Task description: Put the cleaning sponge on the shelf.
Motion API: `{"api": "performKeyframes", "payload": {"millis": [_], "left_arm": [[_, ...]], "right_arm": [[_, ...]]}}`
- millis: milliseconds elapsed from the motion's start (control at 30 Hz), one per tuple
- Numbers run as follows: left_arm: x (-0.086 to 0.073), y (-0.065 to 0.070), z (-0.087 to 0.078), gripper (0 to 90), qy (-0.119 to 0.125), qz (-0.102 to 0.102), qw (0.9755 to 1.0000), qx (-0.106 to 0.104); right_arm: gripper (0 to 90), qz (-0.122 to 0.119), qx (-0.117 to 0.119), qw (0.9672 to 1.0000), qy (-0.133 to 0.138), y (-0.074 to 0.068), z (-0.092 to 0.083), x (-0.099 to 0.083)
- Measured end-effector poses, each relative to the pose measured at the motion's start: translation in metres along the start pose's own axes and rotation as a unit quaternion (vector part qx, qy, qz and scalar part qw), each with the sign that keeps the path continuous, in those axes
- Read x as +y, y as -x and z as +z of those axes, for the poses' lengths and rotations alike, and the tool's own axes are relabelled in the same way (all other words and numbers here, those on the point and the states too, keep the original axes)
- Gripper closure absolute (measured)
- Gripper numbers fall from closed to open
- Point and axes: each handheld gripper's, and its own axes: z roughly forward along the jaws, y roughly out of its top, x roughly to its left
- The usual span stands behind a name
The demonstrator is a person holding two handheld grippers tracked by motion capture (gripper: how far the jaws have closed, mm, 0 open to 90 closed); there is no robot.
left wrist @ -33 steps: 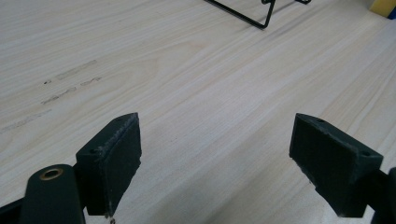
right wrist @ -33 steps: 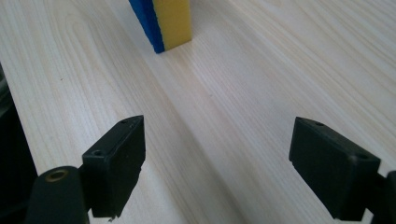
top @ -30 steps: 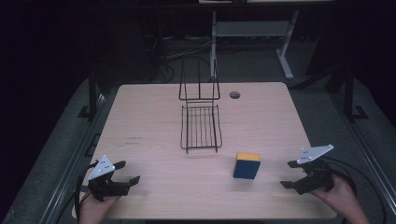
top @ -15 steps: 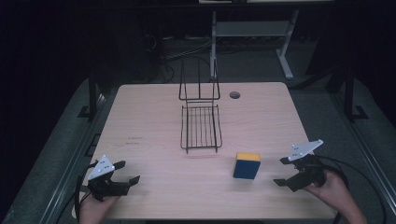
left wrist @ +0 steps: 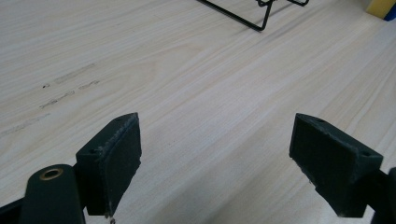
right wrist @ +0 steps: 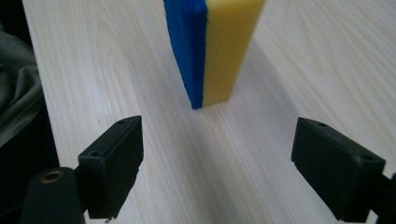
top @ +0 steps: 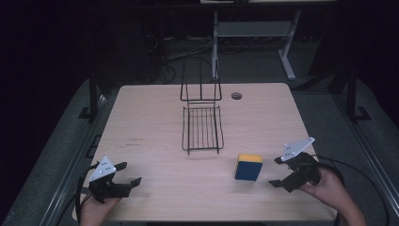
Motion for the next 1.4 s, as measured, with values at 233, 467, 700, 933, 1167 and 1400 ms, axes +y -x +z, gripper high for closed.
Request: {"api": "performKeyframes", "payload": {"millis": [233, 467, 700, 933, 1167, 1400], "left_arm": [[0.0, 0.0, -0.001, 16.3, 0.001, 0.0, 1.0, -0.001], [0.0, 0.0, -0.001, 16.3, 0.003, -0.002, 1.0, -0.001], [0.001, 0.0, -0.001, 16.3, 0.002, -0.001, 1.0, -0.001], [0.001, 0.0, -0.001, 16.3, 0.003, -0.001, 1.0, -0.002], [0.001, -0.002, -0.002, 16.3, 0.002, 0.0, 1.0, -0.001], [0.0, -0.002, -0.001, 16.3, 0.003, -0.002, 1.0, -0.002]], "right_arm": [[16.6, -0.016, 0.014, 0.9998, 0.0, -0.002, 0.004, 0.015], [16.9, -0.031, 0.029, 0.9991, -0.002, -0.002, 0.015, 0.031], [19.2, -0.037, 0.038, 0.9986, -0.002, 0.003, 0.023, 0.041], [24.8, -0.039, 0.048, 0.998, -0.005, 0.007, 0.03, 0.045], [38.0, -0.047, 0.053, 0.9974, -0.01, 0.009, 0.036, 0.046], [49.2, -0.054, 0.062, 0.9965, -0.015, 0.01, 0.039, 0.046]]}}
